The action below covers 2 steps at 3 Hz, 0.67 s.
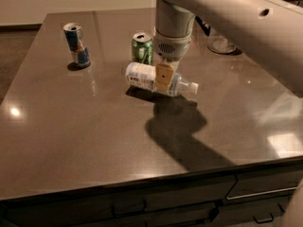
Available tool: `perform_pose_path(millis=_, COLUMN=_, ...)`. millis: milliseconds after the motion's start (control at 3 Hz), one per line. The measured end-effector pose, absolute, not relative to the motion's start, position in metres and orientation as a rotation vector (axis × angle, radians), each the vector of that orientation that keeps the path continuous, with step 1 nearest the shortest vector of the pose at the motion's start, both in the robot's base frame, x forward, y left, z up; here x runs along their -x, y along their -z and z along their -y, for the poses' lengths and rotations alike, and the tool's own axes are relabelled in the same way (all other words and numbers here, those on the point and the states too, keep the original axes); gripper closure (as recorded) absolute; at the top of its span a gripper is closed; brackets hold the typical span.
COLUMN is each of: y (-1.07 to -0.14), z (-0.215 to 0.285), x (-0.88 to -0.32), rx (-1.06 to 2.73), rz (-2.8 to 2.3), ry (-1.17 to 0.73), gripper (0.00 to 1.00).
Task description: Move blue plastic bottle near green can
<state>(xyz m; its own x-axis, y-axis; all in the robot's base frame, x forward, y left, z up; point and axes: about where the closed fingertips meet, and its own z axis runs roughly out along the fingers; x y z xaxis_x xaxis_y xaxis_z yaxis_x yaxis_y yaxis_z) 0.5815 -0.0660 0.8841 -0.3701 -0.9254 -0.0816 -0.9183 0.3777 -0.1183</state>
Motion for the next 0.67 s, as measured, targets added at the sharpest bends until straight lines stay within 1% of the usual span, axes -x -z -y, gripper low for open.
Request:
perform_pose_path(millis=333, y=-0.8779, z=0.0689, x=-0.5903, rx=1.696, rz=-2.481, ry=0.051, gripper=0.59)
perform_pose_path(millis=667, y=-0.8707, z=0.0711, x=-0.5956, rx=1.723, rz=-2.471, ry=0.034, gripper=0.34)
